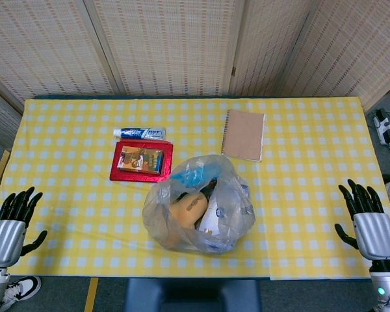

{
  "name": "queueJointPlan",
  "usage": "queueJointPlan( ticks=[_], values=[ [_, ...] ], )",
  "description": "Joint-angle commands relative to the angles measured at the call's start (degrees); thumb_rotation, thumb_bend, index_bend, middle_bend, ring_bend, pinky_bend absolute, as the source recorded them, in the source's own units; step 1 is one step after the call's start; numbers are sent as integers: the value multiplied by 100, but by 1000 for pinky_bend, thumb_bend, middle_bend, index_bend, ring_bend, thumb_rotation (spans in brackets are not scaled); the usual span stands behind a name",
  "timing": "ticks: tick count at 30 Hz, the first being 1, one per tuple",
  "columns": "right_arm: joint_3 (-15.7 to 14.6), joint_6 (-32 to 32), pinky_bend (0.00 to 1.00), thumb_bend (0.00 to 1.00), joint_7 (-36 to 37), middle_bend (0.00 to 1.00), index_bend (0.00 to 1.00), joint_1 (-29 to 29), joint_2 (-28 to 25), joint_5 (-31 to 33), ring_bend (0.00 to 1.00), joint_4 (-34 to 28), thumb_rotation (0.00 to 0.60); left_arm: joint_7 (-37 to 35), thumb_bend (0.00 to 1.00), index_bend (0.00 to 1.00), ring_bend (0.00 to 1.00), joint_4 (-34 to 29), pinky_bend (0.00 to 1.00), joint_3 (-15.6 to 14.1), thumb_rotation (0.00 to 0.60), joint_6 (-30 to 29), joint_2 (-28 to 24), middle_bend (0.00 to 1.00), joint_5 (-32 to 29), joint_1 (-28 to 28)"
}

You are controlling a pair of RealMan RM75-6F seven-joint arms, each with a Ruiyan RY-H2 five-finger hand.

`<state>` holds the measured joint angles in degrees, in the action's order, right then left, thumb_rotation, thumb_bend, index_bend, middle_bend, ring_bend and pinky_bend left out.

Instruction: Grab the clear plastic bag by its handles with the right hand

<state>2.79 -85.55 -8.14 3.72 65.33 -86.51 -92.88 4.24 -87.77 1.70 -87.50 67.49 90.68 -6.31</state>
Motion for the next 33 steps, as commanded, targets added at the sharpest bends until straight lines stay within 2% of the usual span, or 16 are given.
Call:
queueJointPlan(
  ticks=[1,6,11,15,18,24,33],
  values=[
    [-41,17,0,326,126,0,0,3,-41,-79,0,-7,600,30,319,0,6,-40,35,4,600,-9,-9,25,-20,9],
    [-192,33,0,326,995,0,0,86,-133,-534,0,142,600,13,319,0,6,-88,35,15,600,-18,-26,25,-2,-5],
    [-597,415,0,317,4039,0,0,778,-385,-1680,0,559,600,-118,319,0,7,-81,35,-7,600,84,-50,25,6,-56],
    [-794,421,0,304,5616,0,0,1300,-515,-2304,0,733,600,-172,319,0,8,-82,35,4,600,137,-60,25,-17,-90],
    [-894,372,0,287,6386,0,0,1610,-567,-2586,0,833,600,-158,319,0,8,-84,36,15,600,127,-63,25,-44,-85],
    [-1013,467,0,274,7223,0,0,2087,-573,-2763,0,880,600,-264,320,0,10,-75,36,27,600,122,-103,25,-96,-72],
    [-1030,750,0,272,7422,0,0,2568,-463,-2669,0,868,600,-441,319,0,12,-80,45,28,600,91,-177,25,-124,-45]
  ],
)
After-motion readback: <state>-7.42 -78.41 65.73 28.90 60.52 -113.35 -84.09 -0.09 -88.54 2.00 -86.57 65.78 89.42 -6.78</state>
